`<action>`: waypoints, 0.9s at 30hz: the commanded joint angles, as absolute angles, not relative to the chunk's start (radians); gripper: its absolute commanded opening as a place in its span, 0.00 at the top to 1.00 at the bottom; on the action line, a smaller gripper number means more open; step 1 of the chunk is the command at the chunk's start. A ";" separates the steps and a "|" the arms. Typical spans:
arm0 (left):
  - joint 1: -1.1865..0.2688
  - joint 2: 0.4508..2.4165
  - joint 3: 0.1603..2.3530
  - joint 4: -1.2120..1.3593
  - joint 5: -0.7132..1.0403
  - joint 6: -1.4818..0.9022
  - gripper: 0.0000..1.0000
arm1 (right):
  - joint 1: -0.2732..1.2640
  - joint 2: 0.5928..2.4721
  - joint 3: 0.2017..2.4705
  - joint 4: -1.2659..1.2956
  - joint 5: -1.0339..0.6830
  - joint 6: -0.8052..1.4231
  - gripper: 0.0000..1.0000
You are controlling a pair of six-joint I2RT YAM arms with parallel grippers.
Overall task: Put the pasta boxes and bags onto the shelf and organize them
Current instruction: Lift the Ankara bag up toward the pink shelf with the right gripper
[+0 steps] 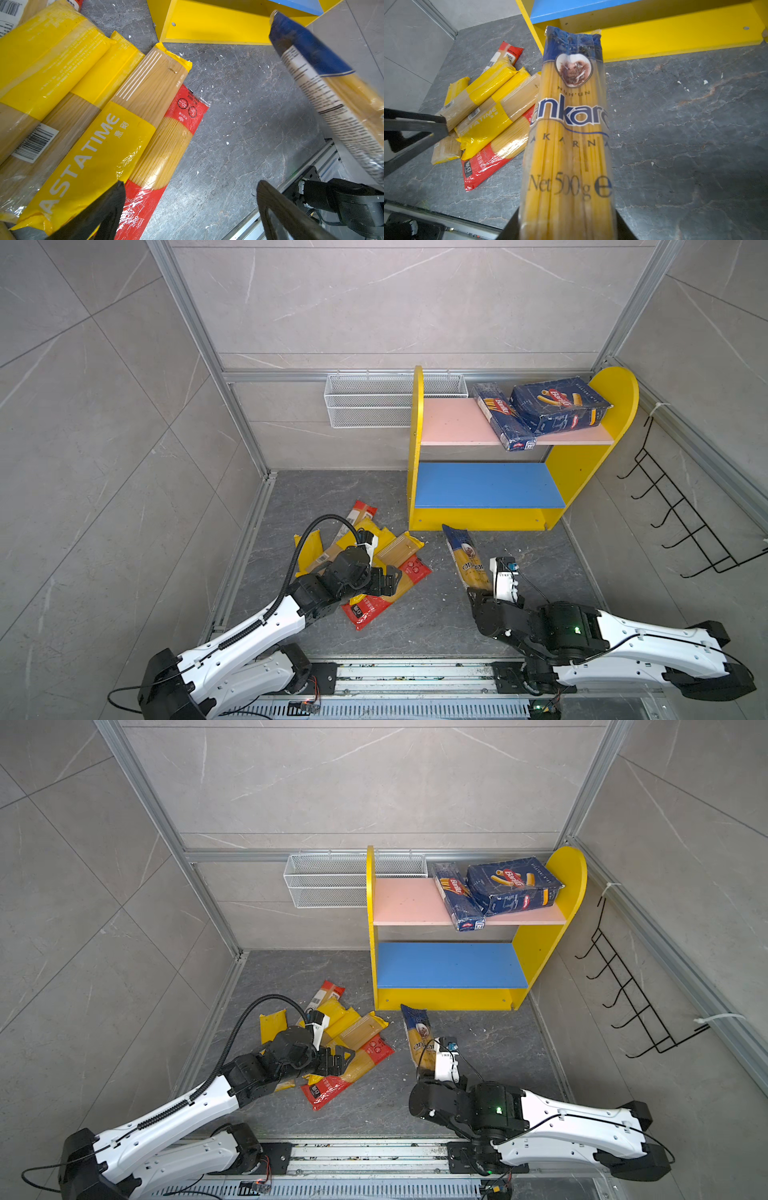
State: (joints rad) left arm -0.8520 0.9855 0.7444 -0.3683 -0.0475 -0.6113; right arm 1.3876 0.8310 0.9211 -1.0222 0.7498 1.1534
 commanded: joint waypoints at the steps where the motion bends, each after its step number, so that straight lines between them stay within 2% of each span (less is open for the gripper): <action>1: -0.848 0.992 0.797 -0.368 -0.060 -0.578 0.00 | 1.393 0.812 1.026 -1.003 0.853 1.051 0.85; 18: -0.830 1.131 0.933 -0.360 -0.032 -0.540 0.00 | 1.393 0.711 1.257 -0.991 0.908 0.783 0.85; 27: -0.825 1.195 1.025 -0.376 -0.018 -0.510 0.00 | 1.393 0.789 1.419 -0.917 0.952 0.589 0.85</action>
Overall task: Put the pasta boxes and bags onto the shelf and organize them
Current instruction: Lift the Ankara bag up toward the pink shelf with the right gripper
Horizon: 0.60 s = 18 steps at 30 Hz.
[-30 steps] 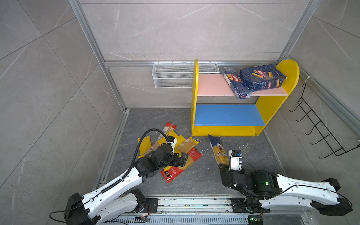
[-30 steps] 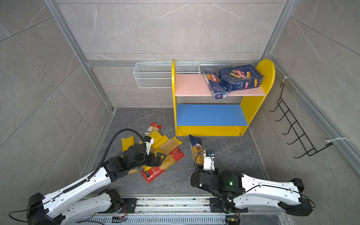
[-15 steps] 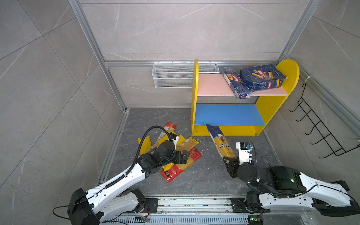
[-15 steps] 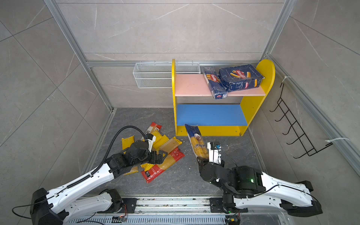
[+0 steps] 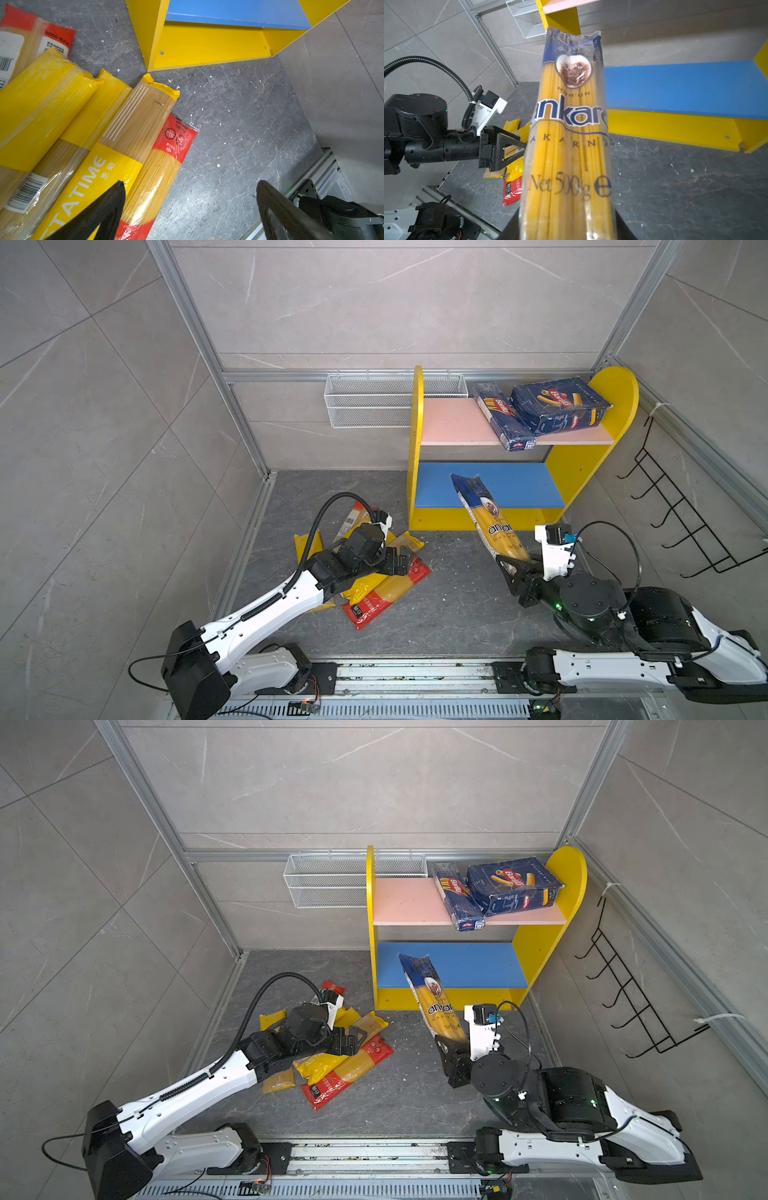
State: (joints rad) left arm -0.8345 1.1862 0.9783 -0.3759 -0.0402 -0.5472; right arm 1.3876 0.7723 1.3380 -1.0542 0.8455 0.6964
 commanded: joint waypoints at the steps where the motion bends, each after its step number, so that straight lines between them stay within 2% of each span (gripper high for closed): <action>1: -0.824 1.199 1.031 -0.376 -0.015 -0.508 0.00 | 1.393 0.801 1.438 -0.907 0.962 0.568 0.85; 18: -0.734 1.238 1.075 -0.343 0.105 -0.466 0.00 | 1.390 1.032 1.784 -0.648 1.151 0.096 0.83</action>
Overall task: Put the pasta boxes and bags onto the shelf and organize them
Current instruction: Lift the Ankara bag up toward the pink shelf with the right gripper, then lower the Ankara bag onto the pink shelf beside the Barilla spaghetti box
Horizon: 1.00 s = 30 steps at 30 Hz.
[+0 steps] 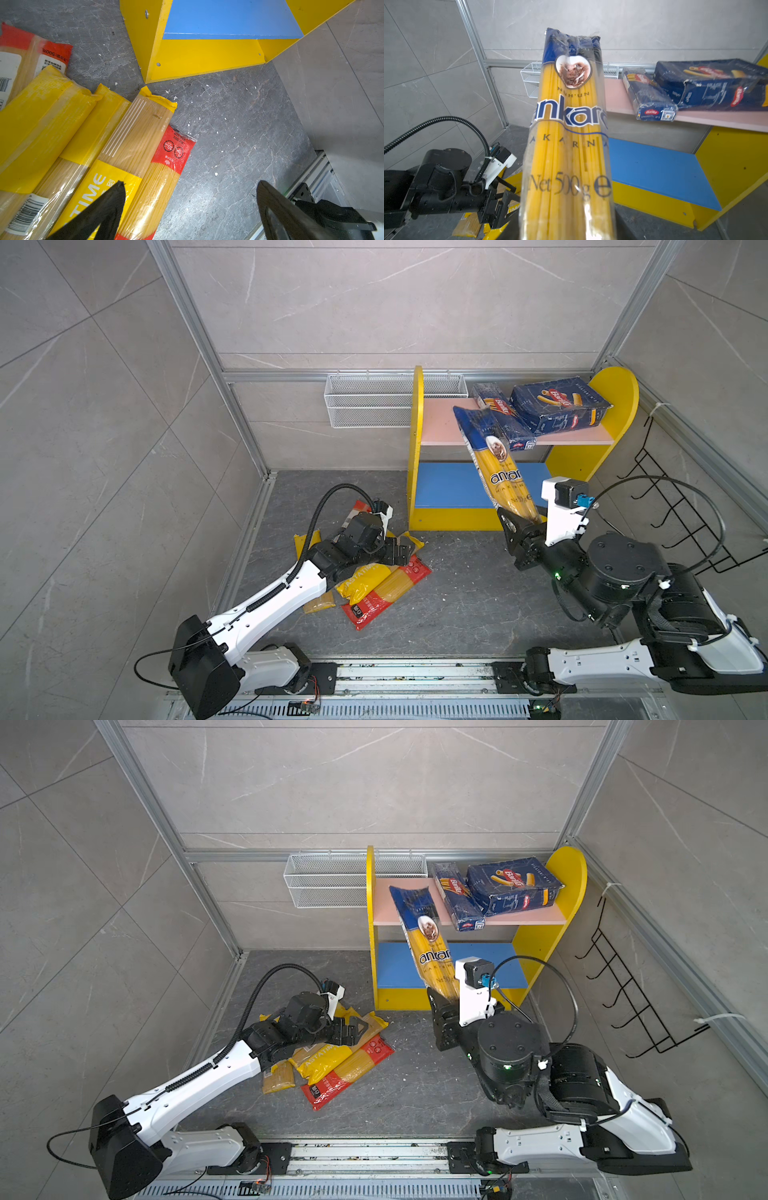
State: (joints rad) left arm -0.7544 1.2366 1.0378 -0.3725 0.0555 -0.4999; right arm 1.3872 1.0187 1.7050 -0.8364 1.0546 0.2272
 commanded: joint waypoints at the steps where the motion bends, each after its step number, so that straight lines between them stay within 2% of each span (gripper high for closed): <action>1: -0.724 1.239 1.072 -0.338 0.118 -0.465 0.00 | 1.387 1.049 1.801 -0.632 1.164 0.073 0.83; 5: -0.685 1.238 1.060 -0.321 0.166 -0.459 0.00 | 1.354 1.114 1.882 -0.634 1.164 0.045 0.83; 9: -0.665 1.234 1.056 -0.315 0.187 -0.455 0.00 | 1.257 1.187 1.983 -0.718 1.100 0.092 0.82; 14: -0.656 1.204 1.045 -0.307 0.190 -0.457 0.00 | 1.064 1.292 2.115 -0.848 0.908 0.203 0.83; 26: -0.636 1.149 1.015 -0.314 0.168 -0.449 0.00 | 0.705 1.579 2.504 -0.983 0.550 0.223 0.82; 30: -0.629 1.149 1.009 -0.314 0.163 -0.448 0.00 | 0.560 1.646 2.545 -0.989 0.385 0.283 0.82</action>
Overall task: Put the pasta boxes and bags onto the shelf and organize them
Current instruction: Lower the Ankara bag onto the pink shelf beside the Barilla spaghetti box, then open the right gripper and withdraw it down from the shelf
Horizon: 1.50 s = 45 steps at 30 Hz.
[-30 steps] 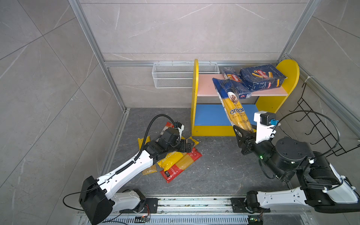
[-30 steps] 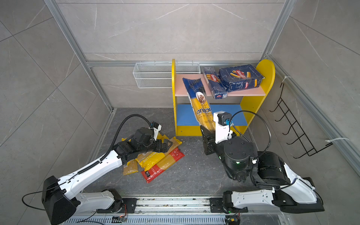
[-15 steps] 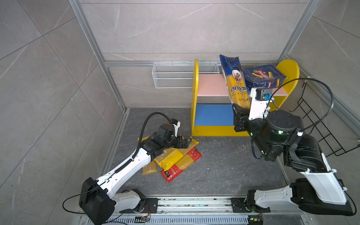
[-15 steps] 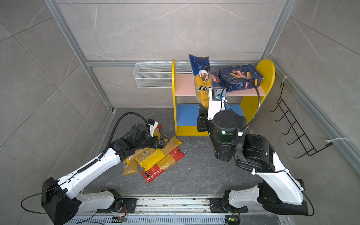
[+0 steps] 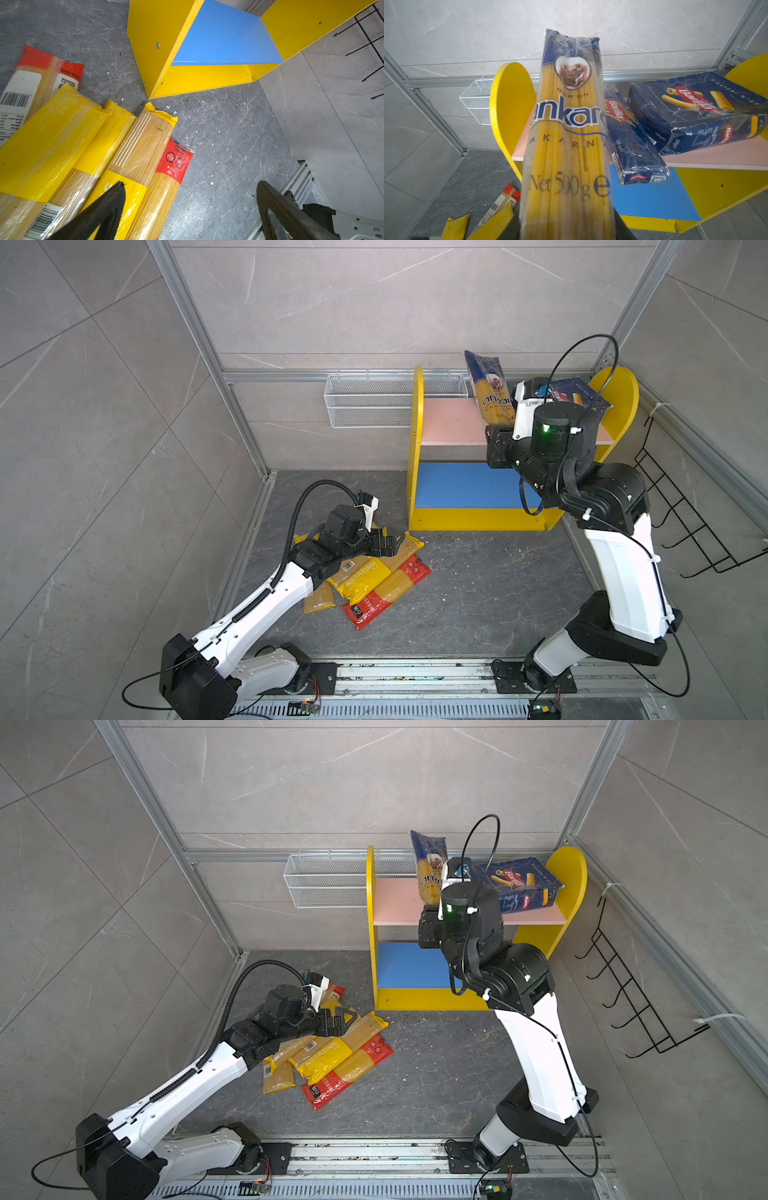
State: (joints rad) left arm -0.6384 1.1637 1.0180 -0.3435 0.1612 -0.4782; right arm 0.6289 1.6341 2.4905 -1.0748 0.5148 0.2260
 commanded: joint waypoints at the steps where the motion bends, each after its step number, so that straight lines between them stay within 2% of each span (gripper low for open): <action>1: -0.627 1.149 1.007 -0.314 0.161 -0.447 0.00 | 0.530 1.663 2.543 -0.982 0.343 0.298 0.82; 8: -0.617 1.148 1.000 -0.322 0.144 -0.440 0.00 | 0.420 1.812 2.625 -0.954 0.177 0.310 0.82; 14: -0.602 1.154 0.989 -0.323 0.140 -0.443 0.00 | 0.387 1.881 2.627 -0.939 0.143 0.321 0.82; 22: -0.592 1.162 0.985 -0.318 0.148 -0.448 0.00 | 0.382 1.838 2.495 -0.907 0.192 0.305 0.78; 33: -0.589 1.160 0.968 -0.307 0.157 -0.463 0.00 | 0.382 1.841 2.502 -0.955 0.289 0.264 0.72; 35: -0.587 1.152 0.963 -0.310 0.154 -0.465 0.00 | 0.381 1.841 2.503 -0.954 0.287 0.261 0.67; 39: -0.584 1.135 0.957 -0.322 0.149 -0.468 0.00 | 0.381 1.818 2.479 -0.946 0.266 0.262 0.29; 40: -0.584 1.131 0.956 -0.324 0.147 -0.466 0.00 | 0.383 1.810 2.473 -0.940 0.255 0.262 0.23; 45: -0.583 1.110 0.948 -0.333 0.143 -0.472 0.00 | 0.395 1.774 2.467 -0.927 0.193 0.265 0.16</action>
State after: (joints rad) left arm -0.5884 1.1454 0.9531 -0.3378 0.1490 -0.4717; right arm 0.3862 1.8317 2.4645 -0.9733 0.2165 0.2661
